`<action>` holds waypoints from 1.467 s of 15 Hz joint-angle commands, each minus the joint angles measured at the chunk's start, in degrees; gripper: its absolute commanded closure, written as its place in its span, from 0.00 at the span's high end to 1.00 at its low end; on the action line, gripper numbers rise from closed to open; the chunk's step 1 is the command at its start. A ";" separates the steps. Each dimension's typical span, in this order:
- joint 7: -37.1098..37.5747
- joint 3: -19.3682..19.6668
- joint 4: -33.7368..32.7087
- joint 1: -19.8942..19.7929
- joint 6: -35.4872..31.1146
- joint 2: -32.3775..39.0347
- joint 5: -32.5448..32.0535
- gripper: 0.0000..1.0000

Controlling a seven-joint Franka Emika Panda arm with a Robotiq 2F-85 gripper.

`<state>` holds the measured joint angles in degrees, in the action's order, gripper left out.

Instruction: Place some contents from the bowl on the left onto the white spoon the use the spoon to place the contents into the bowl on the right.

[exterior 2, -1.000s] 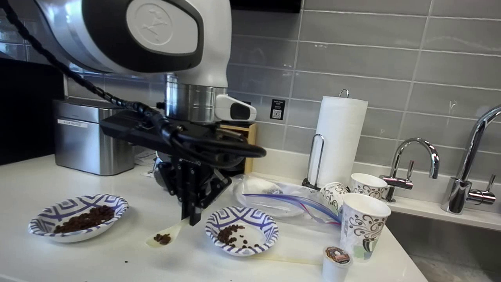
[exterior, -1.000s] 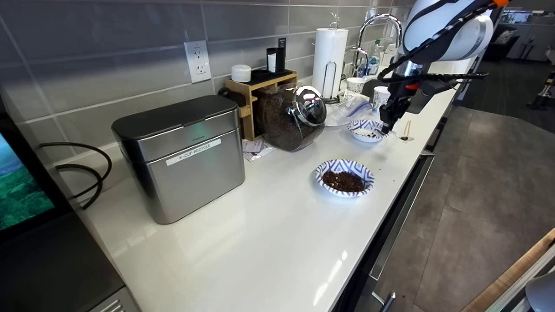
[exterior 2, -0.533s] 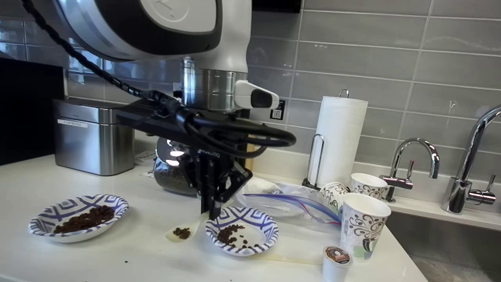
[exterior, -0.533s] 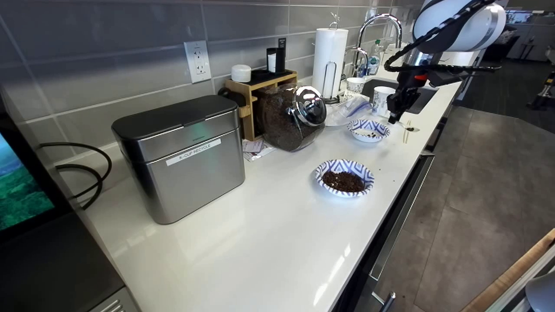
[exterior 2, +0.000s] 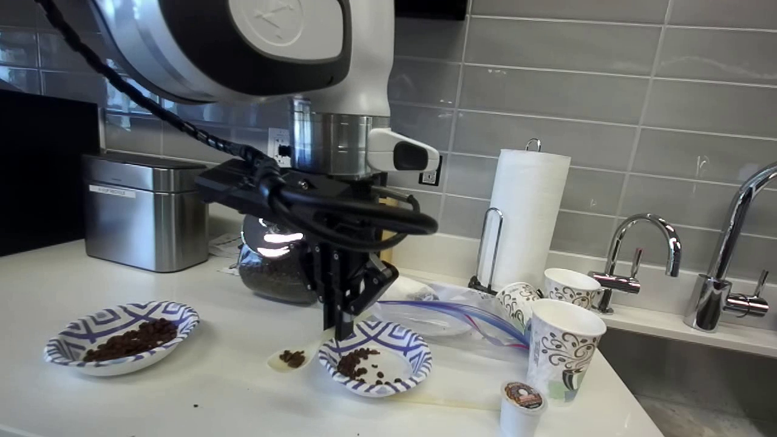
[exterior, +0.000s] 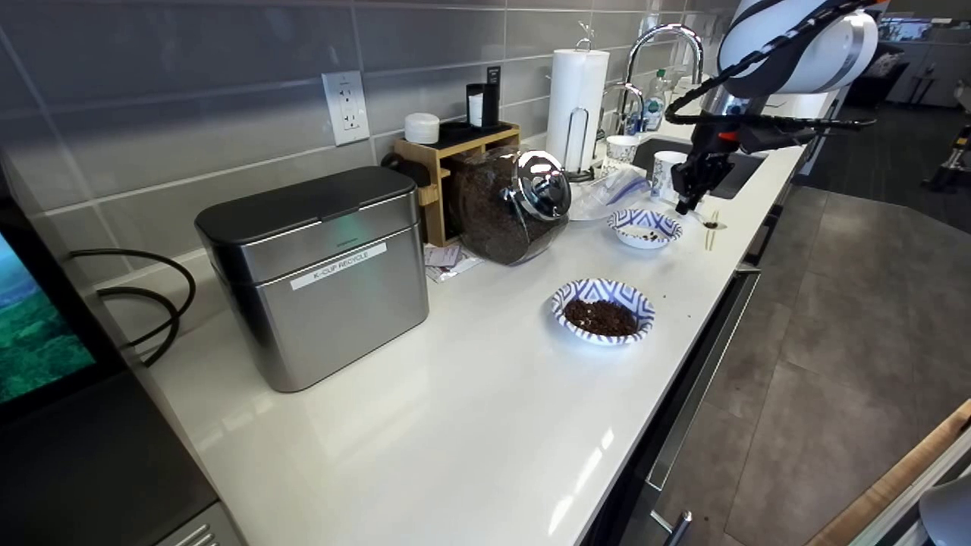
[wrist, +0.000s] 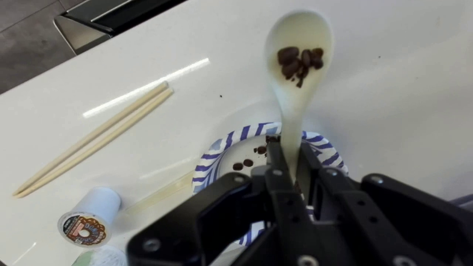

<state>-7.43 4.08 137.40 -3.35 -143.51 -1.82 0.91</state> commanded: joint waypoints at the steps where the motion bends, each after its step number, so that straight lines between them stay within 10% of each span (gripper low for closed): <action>1: 6.63 0.14 -2.72 -0.56 -2.75 4.04 -0.38 0.03; 22: 21.88 2.77 -1.20 0.58 -36.58 8.31 -3.11 0.03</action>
<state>12.09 5.73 133.59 -3.73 -175.19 7.25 -0.67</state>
